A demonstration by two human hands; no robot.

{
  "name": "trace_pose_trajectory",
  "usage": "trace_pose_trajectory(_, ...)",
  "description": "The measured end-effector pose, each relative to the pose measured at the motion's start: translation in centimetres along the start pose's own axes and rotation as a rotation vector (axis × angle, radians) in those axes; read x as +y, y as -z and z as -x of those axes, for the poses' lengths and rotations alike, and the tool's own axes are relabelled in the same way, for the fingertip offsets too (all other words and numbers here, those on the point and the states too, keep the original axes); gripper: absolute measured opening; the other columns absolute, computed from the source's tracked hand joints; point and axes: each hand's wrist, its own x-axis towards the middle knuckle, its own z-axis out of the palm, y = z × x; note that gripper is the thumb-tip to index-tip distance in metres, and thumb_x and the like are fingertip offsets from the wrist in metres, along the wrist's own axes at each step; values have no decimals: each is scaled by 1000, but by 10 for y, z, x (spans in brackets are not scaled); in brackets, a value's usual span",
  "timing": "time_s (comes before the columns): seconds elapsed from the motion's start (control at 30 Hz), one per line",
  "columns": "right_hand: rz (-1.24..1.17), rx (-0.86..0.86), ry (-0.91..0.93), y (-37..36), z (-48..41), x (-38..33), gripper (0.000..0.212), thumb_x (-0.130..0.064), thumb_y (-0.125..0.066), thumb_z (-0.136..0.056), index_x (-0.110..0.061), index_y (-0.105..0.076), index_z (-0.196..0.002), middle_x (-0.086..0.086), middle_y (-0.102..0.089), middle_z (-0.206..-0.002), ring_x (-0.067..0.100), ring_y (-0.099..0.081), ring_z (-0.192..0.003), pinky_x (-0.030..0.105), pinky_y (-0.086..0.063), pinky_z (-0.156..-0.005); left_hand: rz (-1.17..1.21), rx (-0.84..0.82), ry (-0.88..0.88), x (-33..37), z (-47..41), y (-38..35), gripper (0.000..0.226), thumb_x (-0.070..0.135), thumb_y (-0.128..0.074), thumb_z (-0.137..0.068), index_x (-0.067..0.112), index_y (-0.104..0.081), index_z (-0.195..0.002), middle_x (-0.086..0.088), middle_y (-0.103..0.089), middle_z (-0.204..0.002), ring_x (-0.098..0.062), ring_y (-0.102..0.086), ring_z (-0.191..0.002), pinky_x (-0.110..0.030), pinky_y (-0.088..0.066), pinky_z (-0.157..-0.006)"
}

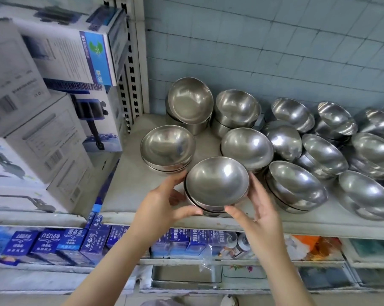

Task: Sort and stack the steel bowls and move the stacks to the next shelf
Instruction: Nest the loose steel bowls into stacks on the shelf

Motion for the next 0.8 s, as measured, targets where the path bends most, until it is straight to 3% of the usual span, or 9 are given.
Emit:
trace_pose_trajectory(0.07, 21, -1, -16, -3, 3, 6, 82, -51, -82, -67, -52, -38, -137, -17, -53, -144, -7, -46, -132, 37, -42, -112, -1, -4, 4, 1, 0, -1, 98, 73, -71, -47, 38, -45, -135, 21, -63, -82, 10, -61, -86, -3, -44, -74)
trace_pose_trajectory(0.1, 39, -8, -16, -3, 3, 7, 82, -55, -78, -67, -53, -35, -136, -17, -52, -144, -8, -46, -132, 38, -41, -113, -1, -2, 5, 0, 0, -1, 98, 72, -72, -47, 37, -45, -135, 21, -63, -81, 9, -61, -85, -3, -45, -74)
trace_pose_trajectory(0.2, 96, -32, 1, -2, 3, 10, 84, -69, -70, -69, -54, -28, -140, -19, -44, -150, -4, -43, -135, 30, -40, -113, -4, 5, -14, 0, 0, -2, 95, 70, -74, -48, 40, -45, -134, 23, -63, -79, 8, -62, -83, -7, -47, -73)
trace_pose_trajectory(0.33, 103, -45, -12, -1, 2, 13, 84, -76, -65, -69, -54, -29, -142, -30, -48, -142, -2, -55, -124, 11, -48, -91, -1, 19, -24, 1, 1, -2, 90, 69, -74, -47, 43, -45, -128, 29, -61, -80, 7, -62, -84, -8, -48, -73)
trace_pose_trajectory(0.5, 125, -59, -25, 4, 0, 19, 80, -78, -63, -69, -53, -34, -140, -35, -52, -135, -1, -58, -122, 13, -47, -93, -1, 26, -9, 0, 0, -2, 92, 68, -76, -46, 35, -50, -128, 24, -63, -83, 6, -62, -85, -7, -47, -74)
trace_pose_trajectory(0.63, 144, -85, -34, 5, -1, 18, 72, -61, -65, -74, -57, -32, -137, -41, -51, -132, -1, -60, -120, 10, -47, -92, -21, 24, -5, 1, 1, -3, 96, 69, -75, -47, 31, -49, -132, 29, -61, -93, 7, -61, -89, -11, -50, -78)
trace_pose_trajectory(0.8, 168, -147, -56, 11, -2, 19, 88, -65, -68, -69, -58, -20, -143, -42, -42, -140, -7, -51, -127, 17, -43, -104, -38, -1, -29, 1, 3, 0, 97, 75, -72, -52, 31, -44, -134, 24, -60, -111, 2, -61, -93, -20, -54, -80)
